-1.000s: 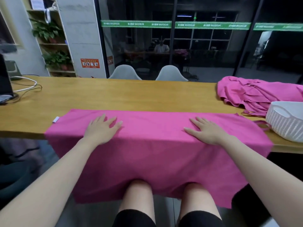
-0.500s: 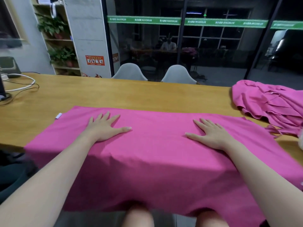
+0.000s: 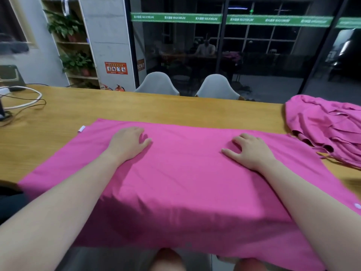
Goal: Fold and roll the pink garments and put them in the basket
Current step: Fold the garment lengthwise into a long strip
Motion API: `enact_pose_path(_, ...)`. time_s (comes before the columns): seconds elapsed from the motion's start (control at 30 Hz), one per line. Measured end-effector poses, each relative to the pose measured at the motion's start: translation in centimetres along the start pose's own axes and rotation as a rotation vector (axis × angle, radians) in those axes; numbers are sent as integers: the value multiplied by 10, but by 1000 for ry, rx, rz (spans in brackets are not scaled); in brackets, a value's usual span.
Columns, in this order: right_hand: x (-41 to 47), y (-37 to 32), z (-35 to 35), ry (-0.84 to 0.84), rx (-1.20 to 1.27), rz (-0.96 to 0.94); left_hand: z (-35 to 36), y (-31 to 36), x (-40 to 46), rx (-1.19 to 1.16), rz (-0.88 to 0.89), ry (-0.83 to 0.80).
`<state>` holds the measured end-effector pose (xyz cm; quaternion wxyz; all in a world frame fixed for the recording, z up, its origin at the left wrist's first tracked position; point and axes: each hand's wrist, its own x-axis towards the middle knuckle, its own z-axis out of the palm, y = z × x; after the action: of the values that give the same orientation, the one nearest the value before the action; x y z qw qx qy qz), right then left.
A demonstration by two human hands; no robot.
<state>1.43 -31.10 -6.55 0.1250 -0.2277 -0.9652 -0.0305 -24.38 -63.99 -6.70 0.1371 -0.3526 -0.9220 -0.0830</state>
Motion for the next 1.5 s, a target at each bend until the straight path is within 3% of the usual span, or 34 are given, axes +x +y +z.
enact_pose_path(0.1,-14,-9,-8,-19,-16,-4,-11,16,-22,-31,38,4)
enact_pose_path(0.3,-76,-20,-19,-235,39,79,-18,18,-68,-115,-6,-291)
enact_pose_path(0.53,-99,-15,-15,-275,67,138,-13,21,-83,-37,-13,-299)
enact_pose_path(1.33,122,36,38,-278,97,114,51,7,129,-47,-40,-291)
enact_pose_path(1.5,153,46,44,-235,106,97,58,11,149,-67,-102,-123)
